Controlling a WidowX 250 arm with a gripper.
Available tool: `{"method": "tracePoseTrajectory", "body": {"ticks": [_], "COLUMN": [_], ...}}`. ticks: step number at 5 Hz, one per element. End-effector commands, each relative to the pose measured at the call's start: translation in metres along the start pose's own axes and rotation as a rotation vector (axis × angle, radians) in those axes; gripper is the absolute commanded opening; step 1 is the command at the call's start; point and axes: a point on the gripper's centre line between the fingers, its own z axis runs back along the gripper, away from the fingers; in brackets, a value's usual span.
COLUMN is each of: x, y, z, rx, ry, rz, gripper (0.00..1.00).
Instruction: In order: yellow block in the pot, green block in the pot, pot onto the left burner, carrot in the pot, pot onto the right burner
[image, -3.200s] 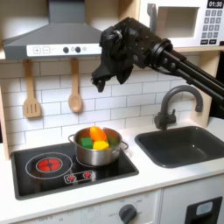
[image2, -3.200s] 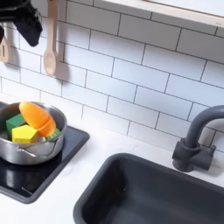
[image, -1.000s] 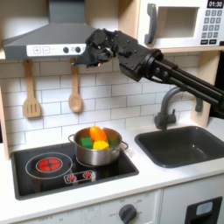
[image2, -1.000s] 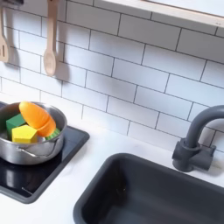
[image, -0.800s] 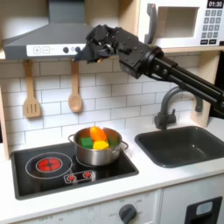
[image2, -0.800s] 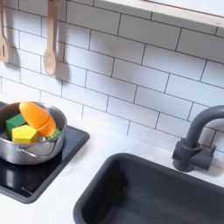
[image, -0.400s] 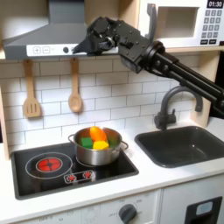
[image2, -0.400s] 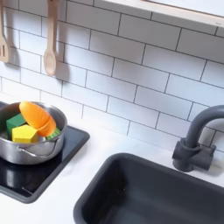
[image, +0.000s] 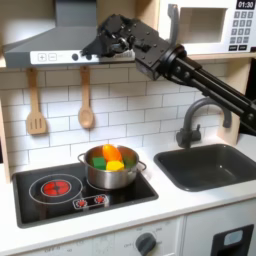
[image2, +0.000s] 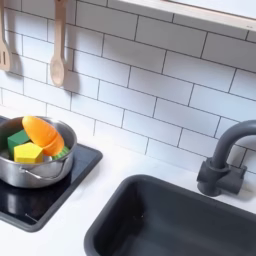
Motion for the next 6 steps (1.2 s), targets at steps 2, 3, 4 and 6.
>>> {"method": "tracePoseTrajectory", "body": {"ticks": [2, 3, 4, 6], "x": [-0.003, -0.005, -0.007, -0.011], "y": [0.006, 0.007, 0.009, 0.017], "z": [-0.003, -0.004, -0.003, -0.002], "rx": [0.019, 0.023, 0.028, 0.043], "ry": [0.013, 0.018, 0.021, 0.03], "rz": [-0.007, -0.013, -0.019, -0.014], "gripper": [0.0, 0.0, 0.0, 0.0]}}
